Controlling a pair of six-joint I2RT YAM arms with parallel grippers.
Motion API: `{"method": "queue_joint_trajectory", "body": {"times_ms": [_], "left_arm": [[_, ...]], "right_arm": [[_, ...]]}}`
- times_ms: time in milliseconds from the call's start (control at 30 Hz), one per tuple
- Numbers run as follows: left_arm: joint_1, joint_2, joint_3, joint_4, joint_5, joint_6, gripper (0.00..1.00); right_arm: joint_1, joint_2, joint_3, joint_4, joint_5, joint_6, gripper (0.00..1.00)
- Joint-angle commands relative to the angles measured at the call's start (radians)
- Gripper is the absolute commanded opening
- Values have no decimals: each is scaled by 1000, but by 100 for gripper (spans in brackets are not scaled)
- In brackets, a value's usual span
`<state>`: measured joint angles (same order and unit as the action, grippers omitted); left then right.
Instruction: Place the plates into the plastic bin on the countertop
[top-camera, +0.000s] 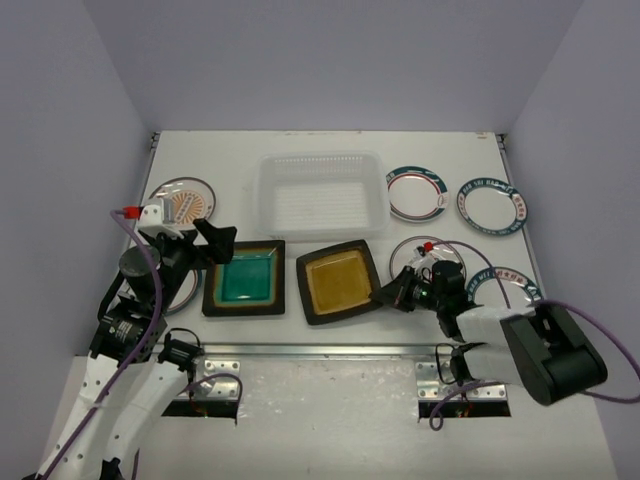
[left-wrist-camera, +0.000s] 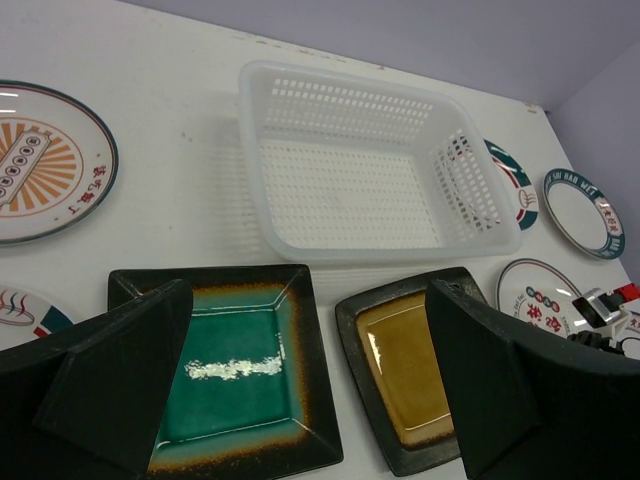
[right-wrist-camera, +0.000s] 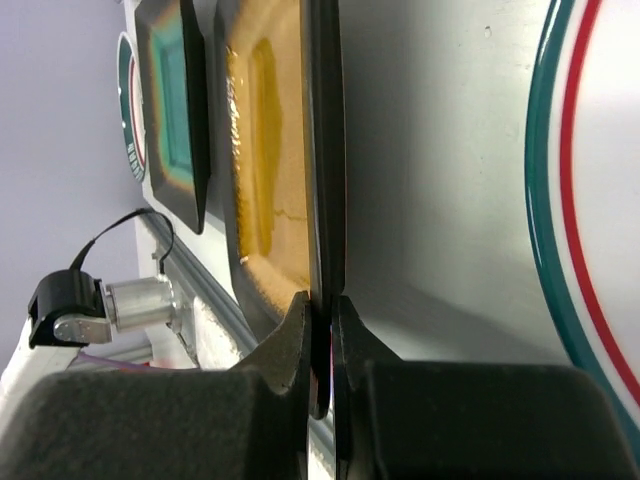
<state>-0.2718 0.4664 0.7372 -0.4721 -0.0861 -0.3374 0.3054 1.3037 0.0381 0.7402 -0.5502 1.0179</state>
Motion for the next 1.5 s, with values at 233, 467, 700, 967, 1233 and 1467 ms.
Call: {"method": "queue_joint_trajectory", "body": {"times_ms": [233,467,700,967,1233,1467], "left_arm": [[-20,33,-47,85,345,-160,100],[-19,59,-220,186,507,-315,100],[-21,52,-312,260,588,-422,100],[-49,37,-399,410,615,-567,100],[-175,192,-462,732,548,-736,100],[-253,310,-401,775,451,-755,94]], "right_arm": [[1,-676,29,-643,70,-32,0],[1,-782,94,-706,3,67,0],[1,-884,208,-771,35,116,0],[1,-855,296,-710,13,155,0],[2,-785,348,-551,-17,226,0],[3,-740,392,-519,-11,212,0]]}}
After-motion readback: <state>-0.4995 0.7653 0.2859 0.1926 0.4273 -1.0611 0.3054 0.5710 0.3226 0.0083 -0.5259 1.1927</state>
